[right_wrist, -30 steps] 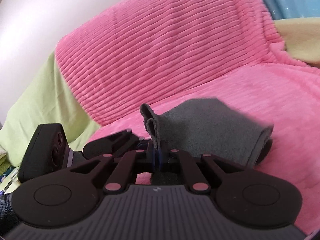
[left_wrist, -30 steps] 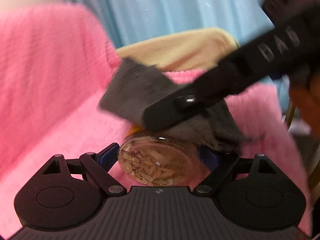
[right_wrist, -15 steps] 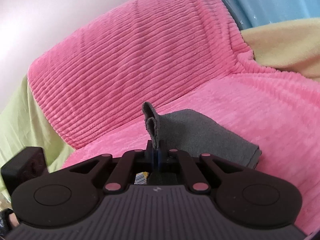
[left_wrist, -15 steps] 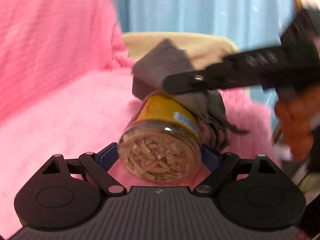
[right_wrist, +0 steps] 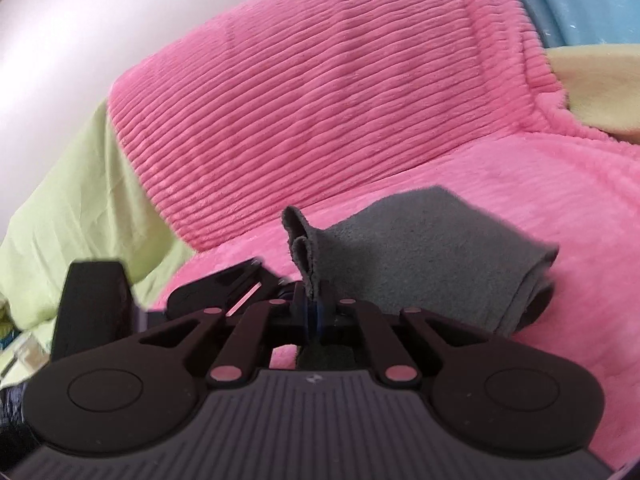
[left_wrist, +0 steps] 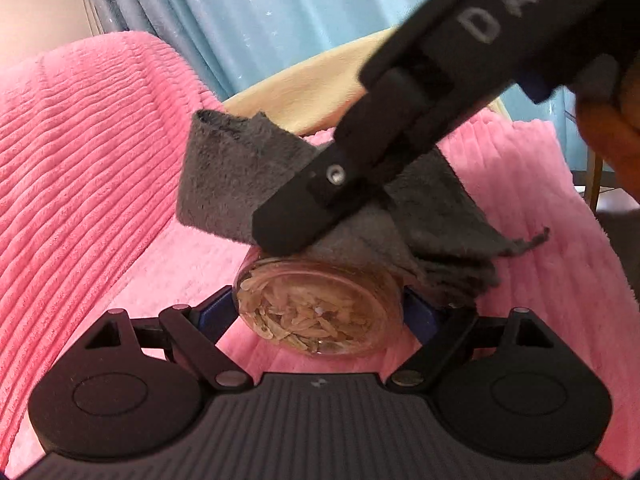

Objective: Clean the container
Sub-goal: 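Keep rubbing the jar with the cloth in the right gripper while the left gripper holds it, then rub the grey cloth over the jar's yellow label with the right gripper while the left gripper holds the jar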

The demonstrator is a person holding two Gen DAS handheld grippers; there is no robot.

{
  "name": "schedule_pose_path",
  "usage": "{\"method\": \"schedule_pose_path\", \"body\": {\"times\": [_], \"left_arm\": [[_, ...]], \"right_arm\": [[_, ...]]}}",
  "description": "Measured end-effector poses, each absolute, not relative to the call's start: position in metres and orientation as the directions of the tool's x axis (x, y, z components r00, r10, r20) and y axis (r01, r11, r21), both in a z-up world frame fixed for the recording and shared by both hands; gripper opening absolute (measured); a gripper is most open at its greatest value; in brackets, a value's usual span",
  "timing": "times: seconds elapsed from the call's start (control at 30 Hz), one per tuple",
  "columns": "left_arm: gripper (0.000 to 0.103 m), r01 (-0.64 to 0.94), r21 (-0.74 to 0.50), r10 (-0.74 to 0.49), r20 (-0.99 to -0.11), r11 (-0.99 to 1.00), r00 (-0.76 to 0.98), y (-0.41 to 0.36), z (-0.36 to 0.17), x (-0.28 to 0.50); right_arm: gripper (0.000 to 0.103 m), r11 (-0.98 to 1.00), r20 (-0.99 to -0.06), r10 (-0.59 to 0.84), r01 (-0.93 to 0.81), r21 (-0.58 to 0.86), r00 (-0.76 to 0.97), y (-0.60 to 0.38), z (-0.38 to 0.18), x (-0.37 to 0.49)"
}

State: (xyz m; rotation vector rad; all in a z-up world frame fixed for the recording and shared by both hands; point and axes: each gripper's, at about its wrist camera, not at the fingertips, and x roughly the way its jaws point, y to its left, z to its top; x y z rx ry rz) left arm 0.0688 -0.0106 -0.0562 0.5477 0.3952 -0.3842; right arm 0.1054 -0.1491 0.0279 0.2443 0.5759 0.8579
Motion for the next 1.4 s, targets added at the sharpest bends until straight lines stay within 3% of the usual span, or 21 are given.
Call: {"method": "schedule_pose_path", "body": {"times": [0.23,0.43,0.53,0.67,0.8,0.9,1.0,1.17,1.27,1.4], "left_arm": [[0.087,0.459,0.395,-0.259,-0.463,0.796,0.848,-0.006,-0.056,0.067],[0.089,0.479,-0.052,-0.441,-0.488,0.876,0.754,0.038,-0.046,0.092],[0.088,0.478,-0.146,-0.484,-0.488,0.866,0.726,0.047,-0.049,0.101],[0.087,0.486,-0.026,-0.435,-0.49,0.873,0.755,0.036,-0.05,0.093],[0.087,0.473,0.298,-0.302,-0.472,0.829,0.828,0.005,-0.056,0.078],[0.087,0.452,0.461,-0.249,-0.436,0.764,0.865,-0.013,-0.066,0.068],[0.087,0.445,0.505,-0.237,-0.422,0.74,0.875,-0.019,-0.069,0.065],[0.088,0.451,0.472,-0.248,-0.432,0.757,0.867,-0.015,-0.068,0.065],[0.089,0.471,0.359,-0.289,-0.455,0.806,0.842,-0.002,-0.064,0.066],[0.091,0.477,-0.021,-0.431,-0.465,0.878,0.773,0.035,-0.053,0.084]], "right_arm": [[0.001,0.703,-0.345,0.701,-0.522,0.484,0.624,-0.168,0.021,0.123],[0.001,0.706,-0.358,0.706,-0.563,0.431,0.611,-0.161,0.024,0.116],[0.001,0.693,-0.364,0.72,-0.586,0.42,0.591,-0.158,0.025,0.114],[0.003,0.675,-0.371,0.737,-0.616,0.405,0.564,-0.154,0.026,0.11],[0.003,0.656,-0.379,0.754,-0.646,0.391,0.537,-0.151,0.027,0.106],[0.001,0.641,-0.386,0.765,-0.667,0.38,0.516,-0.148,0.028,0.103],[0.001,0.677,-0.365,0.736,-0.601,0.425,0.57,-0.158,0.024,0.114],[0.001,0.708,-0.347,0.699,-0.535,0.461,0.625,-0.168,0.02,0.123],[0.001,0.713,-0.351,0.696,-0.544,0.443,0.627,-0.167,0.021,0.122],[0.001,0.706,-0.347,0.701,-0.537,0.462,0.623,-0.169,0.022,0.124]]}}
